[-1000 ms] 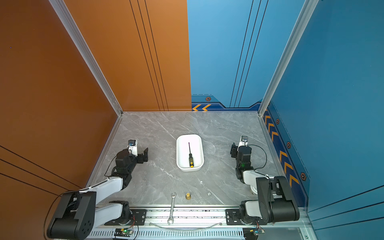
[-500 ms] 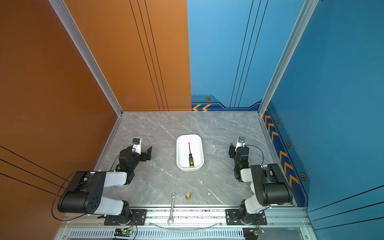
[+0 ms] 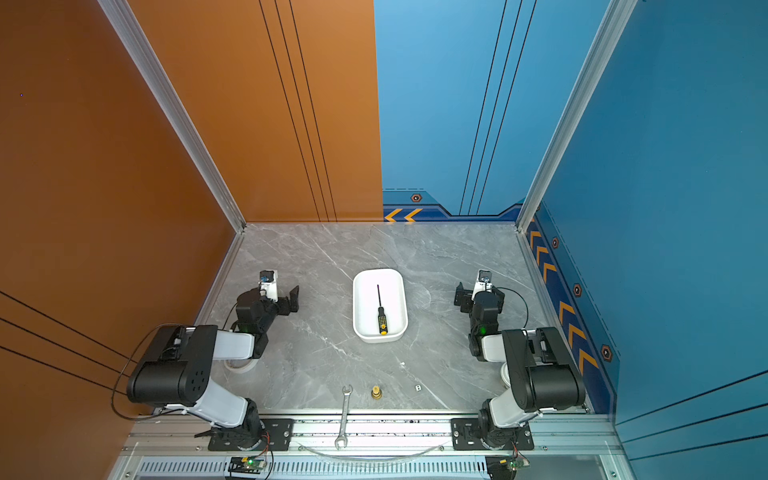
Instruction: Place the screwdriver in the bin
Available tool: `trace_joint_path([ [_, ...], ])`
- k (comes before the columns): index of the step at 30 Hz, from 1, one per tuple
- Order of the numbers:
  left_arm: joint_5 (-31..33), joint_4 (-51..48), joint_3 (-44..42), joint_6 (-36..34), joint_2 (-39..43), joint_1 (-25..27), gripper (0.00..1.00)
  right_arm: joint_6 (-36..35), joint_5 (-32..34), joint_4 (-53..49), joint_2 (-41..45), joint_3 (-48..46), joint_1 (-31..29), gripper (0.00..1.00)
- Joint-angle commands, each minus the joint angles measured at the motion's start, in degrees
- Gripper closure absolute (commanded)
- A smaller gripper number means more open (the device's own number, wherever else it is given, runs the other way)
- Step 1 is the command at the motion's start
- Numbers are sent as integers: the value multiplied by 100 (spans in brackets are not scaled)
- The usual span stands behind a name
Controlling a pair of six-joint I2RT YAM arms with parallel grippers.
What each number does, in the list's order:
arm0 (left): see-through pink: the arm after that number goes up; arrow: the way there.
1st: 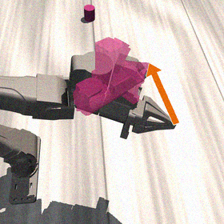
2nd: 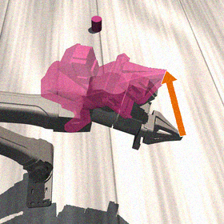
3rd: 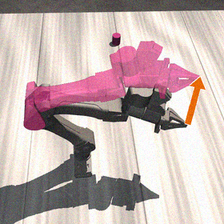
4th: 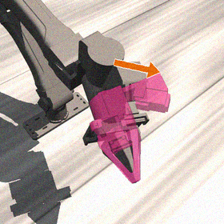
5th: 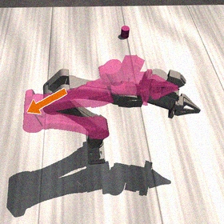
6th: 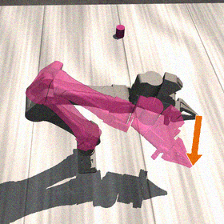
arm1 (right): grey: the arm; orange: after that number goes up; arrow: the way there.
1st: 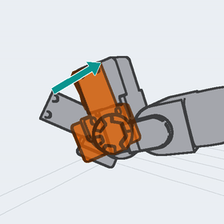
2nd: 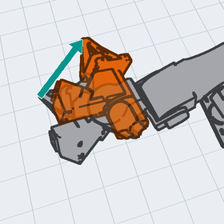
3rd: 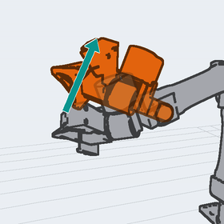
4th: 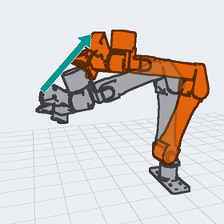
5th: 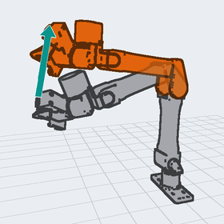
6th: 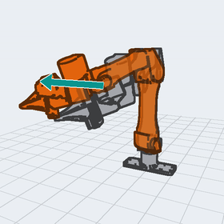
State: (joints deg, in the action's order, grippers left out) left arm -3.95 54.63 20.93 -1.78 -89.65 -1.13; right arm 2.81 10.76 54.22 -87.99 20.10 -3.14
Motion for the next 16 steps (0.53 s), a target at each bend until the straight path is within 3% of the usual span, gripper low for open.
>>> trace_joint_path([
  [1,-19,-93,49,91,-9,-28,2,35,-48,-148,-63,91,41,0],
  [16,-11,-93,46,97,1,-27,2,68,-195,-189,-61,118,103,0],
])
